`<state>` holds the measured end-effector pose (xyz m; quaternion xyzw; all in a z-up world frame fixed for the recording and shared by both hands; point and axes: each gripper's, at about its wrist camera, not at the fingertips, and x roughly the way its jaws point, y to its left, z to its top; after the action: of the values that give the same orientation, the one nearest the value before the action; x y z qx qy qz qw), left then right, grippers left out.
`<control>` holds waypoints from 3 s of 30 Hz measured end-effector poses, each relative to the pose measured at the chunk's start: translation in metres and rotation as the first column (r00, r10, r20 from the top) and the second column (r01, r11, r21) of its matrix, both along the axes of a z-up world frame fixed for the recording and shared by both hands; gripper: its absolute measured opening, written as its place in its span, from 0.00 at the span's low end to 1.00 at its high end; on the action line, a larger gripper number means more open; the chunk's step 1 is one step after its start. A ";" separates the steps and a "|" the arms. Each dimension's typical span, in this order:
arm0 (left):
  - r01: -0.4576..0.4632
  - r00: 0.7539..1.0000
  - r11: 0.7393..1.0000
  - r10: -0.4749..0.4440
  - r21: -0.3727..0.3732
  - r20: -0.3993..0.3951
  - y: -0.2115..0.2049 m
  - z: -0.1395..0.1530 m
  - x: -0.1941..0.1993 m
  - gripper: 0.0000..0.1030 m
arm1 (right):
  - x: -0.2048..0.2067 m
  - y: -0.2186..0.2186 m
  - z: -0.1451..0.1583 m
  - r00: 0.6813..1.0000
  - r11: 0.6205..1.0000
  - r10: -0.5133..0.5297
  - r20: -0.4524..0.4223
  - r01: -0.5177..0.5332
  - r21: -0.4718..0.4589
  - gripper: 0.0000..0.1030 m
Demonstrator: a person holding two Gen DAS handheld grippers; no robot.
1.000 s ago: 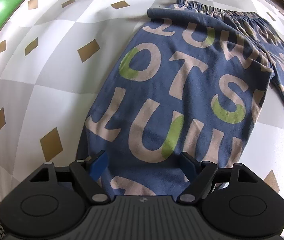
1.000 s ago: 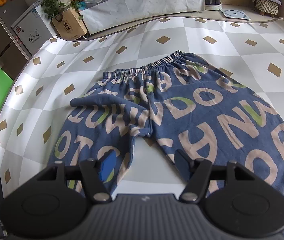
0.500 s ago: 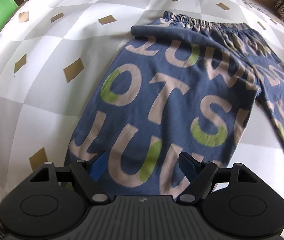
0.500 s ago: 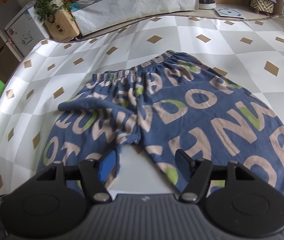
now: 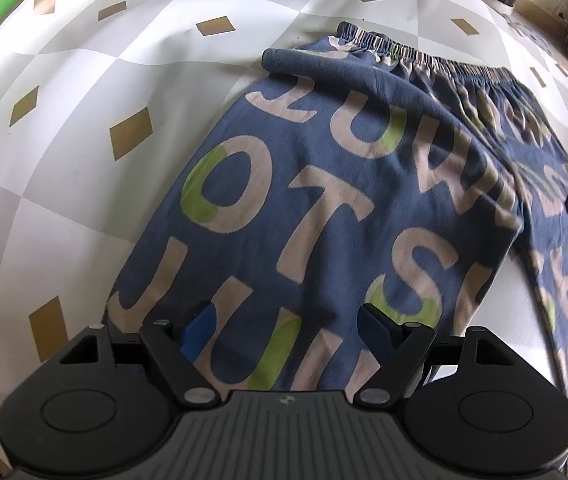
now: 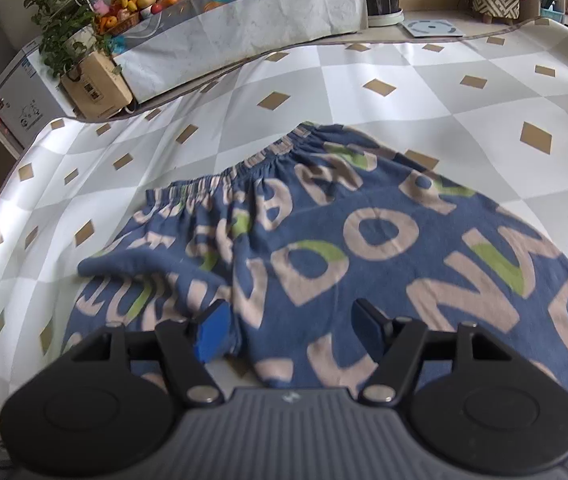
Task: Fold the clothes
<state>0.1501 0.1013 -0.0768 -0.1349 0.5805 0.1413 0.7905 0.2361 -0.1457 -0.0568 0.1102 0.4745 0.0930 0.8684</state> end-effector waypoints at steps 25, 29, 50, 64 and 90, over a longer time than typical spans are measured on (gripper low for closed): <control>-0.083 0.996 0.997 0.083 0.003 -0.035 0.011 -0.004 0.010 0.76 | 0.100 0.054 -0.058 0.996 0.994 0.088 0.002 -0.088 -0.063 0.65; -0.086 0.996 0.996 0.087 0.022 -0.037 0.012 -0.005 0.011 0.76 | 0.109 0.073 -0.067 0.993 0.981 0.117 0.024 -0.112 -0.157 0.65; -0.074 0.997 0.996 0.076 0.049 -0.024 0.008 -0.012 0.016 0.85 | 0.129 0.014 -0.067 0.987 0.983 -0.156 0.032 0.158 -0.089 0.66; -0.069 0.997 0.997 0.070 0.040 -0.039 0.006 -0.016 0.007 0.93 | 0.129 0.029 -0.053 0.995 0.999 0.037 0.095 -0.035 -0.024 0.65; -0.012 0.999 0.994 0.015 0.111 -0.028 -0.002 -0.012 0.005 0.97 | 0.128 0.072 -0.053 0.986 0.991 0.127 0.112 -0.131 0.030 0.61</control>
<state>0.1550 0.0990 -0.0885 -0.0929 0.5822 0.1807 0.7873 0.3638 -0.0740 -0.1100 0.0900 0.4305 0.1635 0.8831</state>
